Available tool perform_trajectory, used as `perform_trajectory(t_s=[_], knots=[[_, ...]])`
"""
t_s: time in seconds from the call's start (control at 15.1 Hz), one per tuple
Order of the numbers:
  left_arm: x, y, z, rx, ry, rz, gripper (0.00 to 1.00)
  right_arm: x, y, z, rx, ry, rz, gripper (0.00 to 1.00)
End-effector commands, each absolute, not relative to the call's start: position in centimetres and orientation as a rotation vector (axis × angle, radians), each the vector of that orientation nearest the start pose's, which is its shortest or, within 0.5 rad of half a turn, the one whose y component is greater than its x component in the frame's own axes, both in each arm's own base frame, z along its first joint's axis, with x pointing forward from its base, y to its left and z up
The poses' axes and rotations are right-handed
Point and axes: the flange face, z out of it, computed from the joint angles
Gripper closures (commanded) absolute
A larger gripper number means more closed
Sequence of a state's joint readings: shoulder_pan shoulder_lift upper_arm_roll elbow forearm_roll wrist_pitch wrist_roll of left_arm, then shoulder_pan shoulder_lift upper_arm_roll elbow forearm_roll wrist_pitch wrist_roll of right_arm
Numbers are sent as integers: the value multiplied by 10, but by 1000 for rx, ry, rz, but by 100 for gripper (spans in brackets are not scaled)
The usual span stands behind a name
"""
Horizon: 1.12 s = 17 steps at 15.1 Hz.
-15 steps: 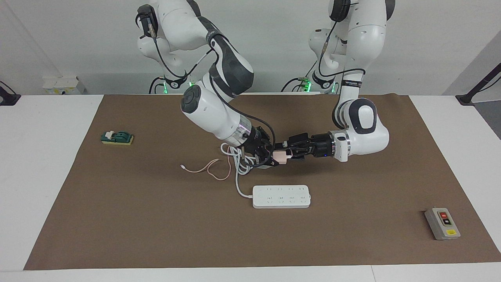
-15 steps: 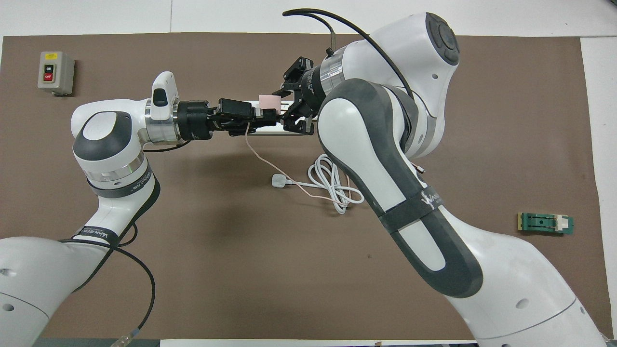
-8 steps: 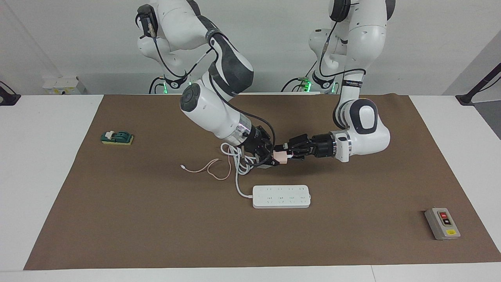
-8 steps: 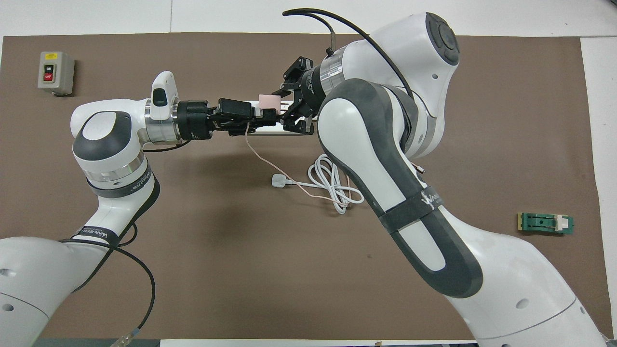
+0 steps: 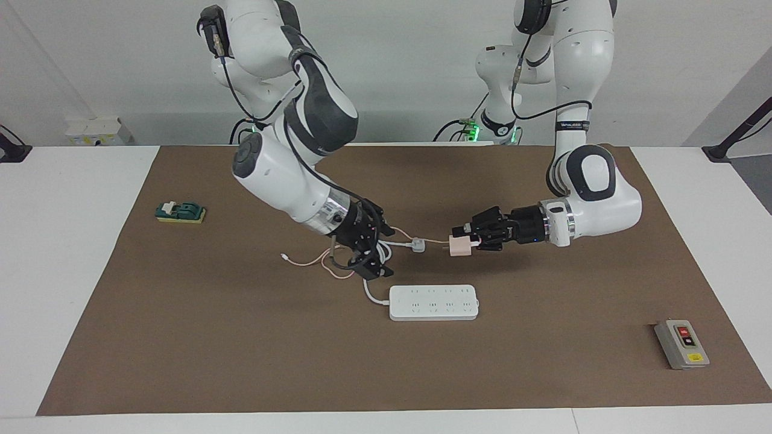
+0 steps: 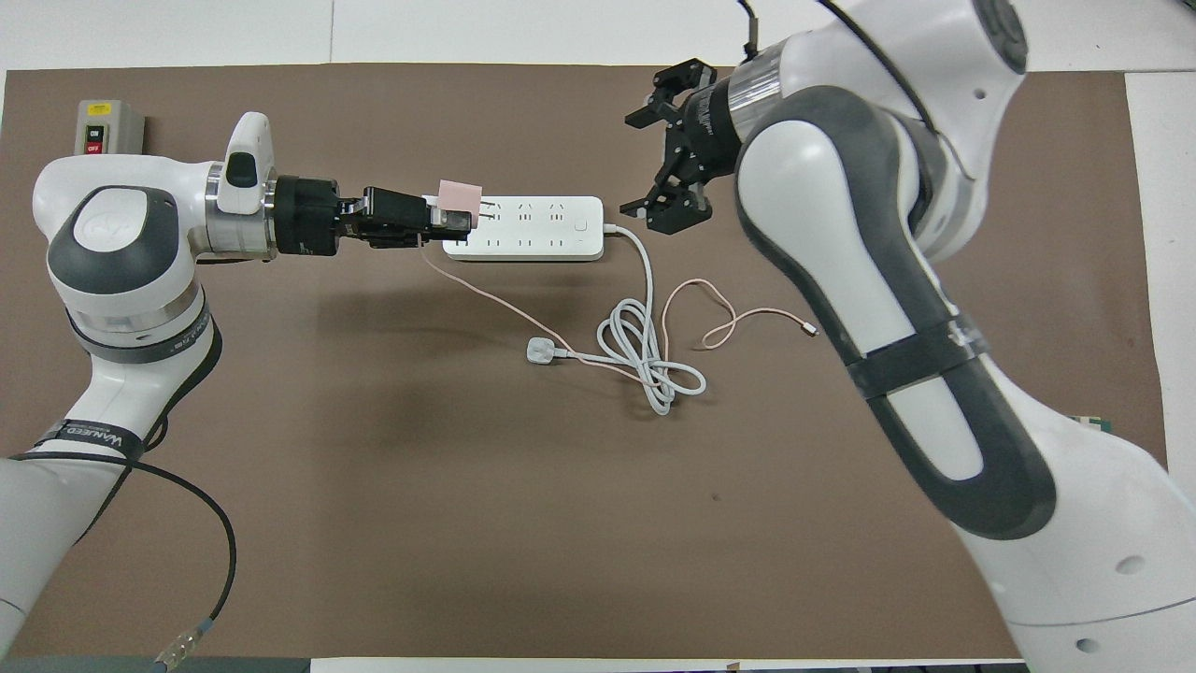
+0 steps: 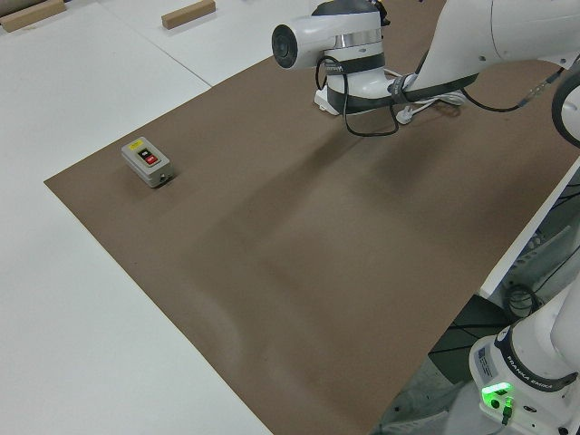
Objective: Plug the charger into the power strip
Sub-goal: 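Hold the charger with the left gripper while the right gripper withdraws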
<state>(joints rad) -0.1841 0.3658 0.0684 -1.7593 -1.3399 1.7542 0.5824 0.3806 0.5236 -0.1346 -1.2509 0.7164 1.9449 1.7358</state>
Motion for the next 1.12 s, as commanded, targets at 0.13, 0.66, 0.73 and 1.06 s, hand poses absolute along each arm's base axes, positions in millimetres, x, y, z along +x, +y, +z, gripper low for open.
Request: perform_trajectory(t_s=[0.13, 0.66, 0.73, 1.06], knots=[[633, -145, 402, 2095, -515, 56, 93, 685, 155, 536, -1888, 1841, 518, 0], [638, -149, 393, 2329, -1103, -23, 91, 665, 72, 561, -2414, 1436, 378, 0], [643, -150, 394, 2382, -1155, 9, 92, 662, 66, 563, -2507, 1340, 356, 0], [656, -179, 400, 2282, -1735, 276, 100, 638, 27, 601, -2794, 912, 161, 0]])
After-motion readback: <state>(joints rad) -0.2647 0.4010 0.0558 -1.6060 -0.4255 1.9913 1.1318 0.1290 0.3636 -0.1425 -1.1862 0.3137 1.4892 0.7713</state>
